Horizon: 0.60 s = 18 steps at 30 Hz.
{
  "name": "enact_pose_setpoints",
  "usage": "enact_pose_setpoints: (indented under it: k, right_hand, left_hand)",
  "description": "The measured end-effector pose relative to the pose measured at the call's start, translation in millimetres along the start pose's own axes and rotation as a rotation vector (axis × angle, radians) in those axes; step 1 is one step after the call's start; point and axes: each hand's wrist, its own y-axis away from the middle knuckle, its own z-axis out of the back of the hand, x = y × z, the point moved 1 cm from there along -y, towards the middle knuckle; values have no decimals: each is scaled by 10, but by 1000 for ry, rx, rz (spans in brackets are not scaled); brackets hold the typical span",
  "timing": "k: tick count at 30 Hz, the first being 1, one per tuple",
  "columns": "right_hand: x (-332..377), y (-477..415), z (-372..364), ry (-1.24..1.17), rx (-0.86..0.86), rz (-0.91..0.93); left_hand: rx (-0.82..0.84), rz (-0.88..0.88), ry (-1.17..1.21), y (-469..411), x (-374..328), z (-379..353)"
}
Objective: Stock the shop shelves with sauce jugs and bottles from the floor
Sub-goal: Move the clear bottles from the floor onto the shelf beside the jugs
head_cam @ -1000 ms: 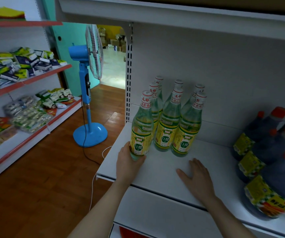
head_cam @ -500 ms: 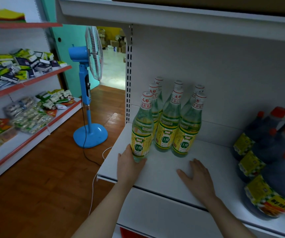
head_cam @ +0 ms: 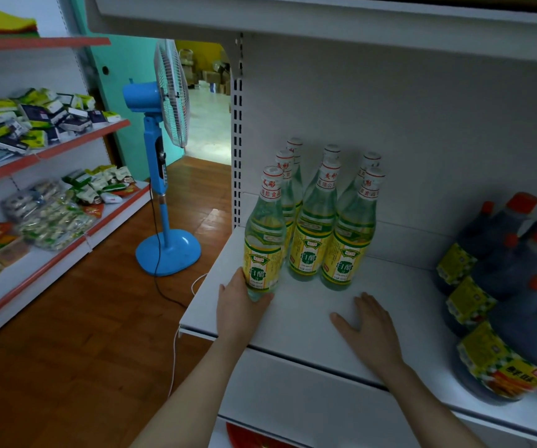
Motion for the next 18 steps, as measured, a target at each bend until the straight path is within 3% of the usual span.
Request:
enact_pose_setpoints:
  k: [9, 18]
  right_hand:
    - [-24, -3, -12, -31, -6, 3]
    - [-61, -15, -27, -36, 7, 35]
  left_hand:
    - [-29, -22, -40, -23, 72, -73]
    - [-62, 33, -302, 70, 122, -89]
